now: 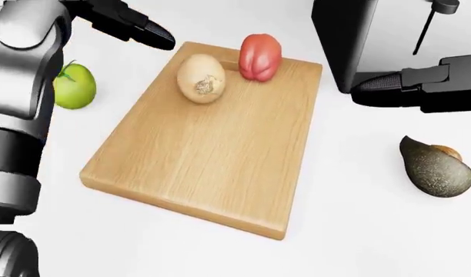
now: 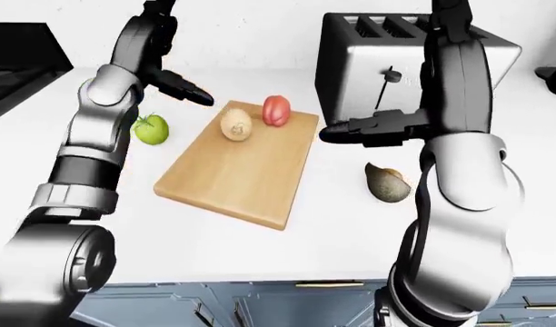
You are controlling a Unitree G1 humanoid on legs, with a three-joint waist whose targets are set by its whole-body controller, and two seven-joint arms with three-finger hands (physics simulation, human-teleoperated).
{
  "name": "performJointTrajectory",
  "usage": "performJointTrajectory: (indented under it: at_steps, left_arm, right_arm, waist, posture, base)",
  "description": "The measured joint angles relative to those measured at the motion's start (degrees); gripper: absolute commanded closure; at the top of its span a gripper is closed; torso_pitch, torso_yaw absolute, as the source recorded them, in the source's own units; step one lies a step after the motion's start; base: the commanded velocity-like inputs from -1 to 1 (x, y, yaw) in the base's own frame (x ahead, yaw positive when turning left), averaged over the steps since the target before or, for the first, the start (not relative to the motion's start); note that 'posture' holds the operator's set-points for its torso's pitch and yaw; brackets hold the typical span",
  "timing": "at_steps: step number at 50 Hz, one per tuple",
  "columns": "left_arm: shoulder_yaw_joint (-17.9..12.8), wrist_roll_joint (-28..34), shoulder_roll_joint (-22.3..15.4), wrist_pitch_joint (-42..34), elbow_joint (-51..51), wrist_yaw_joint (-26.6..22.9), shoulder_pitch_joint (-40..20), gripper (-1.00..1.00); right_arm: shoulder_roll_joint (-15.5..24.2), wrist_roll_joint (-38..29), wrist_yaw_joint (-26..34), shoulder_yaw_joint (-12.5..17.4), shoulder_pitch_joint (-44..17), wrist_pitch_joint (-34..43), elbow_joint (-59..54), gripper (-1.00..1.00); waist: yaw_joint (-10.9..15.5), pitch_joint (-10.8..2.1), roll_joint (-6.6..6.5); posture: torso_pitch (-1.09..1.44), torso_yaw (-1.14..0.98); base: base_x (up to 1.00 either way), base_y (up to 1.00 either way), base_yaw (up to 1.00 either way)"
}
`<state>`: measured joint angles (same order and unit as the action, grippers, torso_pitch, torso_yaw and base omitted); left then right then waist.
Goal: Place the avocado, onion, tomato and bell pepper on the cutting board.
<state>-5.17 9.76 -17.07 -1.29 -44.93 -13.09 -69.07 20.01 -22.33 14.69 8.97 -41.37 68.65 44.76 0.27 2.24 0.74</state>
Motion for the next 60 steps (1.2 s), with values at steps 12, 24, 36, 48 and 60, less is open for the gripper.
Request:
performJointTrajectory:
  at_steps: [12,24,36,48,60]
  left_arm:
    - [-2.13,2.69,-3.59,-31.06,48.14,-7.14,15.69,-1.0]
    - [-4.46,5.03,-7.29,-46.49,67.37,-13.01,20.93,-1.0]
    - [-5.87,6.01,-6.19,-51.51,77.3,-14.34,29.23,-1.0]
    - [-6.36,6.37,-5.55,-52.17,80.0,-14.0,32.77,-1.0]
    - [-6.44,5.94,-4.84,-50.41,78.58,-12.78,33.3,-1.0]
  right_arm:
    - [2.17,-0.01,1.24,2.58,2.53,1.51,3.08,-1.0]
    - [3.86,1.99,1.88,6.53,6.31,3.6,7.14,-1.0]
    - [1.04,3.79,0.19,8.48,15.06,0.02,8.63,-1.0]
    - [-2.82,4.77,-1.99,8.98,21.67,-6.11,6.97,-1.0]
    - [-5.71,5.14,-1.91,11.91,28.48,-10.12,8.12,-1.0]
  waist:
    - [0.0,0.67,-0.39]
    - [0.24,0.74,-0.18]
    - [0.21,0.63,-0.17]
    - [0.27,0.24,-0.18]
    - [0.23,-0.05,-0.02]
  posture:
    - [0.0,0.0]
    - [0.0,0.0]
    - [0.0,0.0]
    - [0.0,0.0]
    - [0.0,0.0]
  base:
    - [0.0,0.0,0.0]
    - [0.0,0.0,0.0]
    - [0.0,0.0,0.0]
    - [0.0,0.0,0.0]
    - [0.0,0.0,0.0]
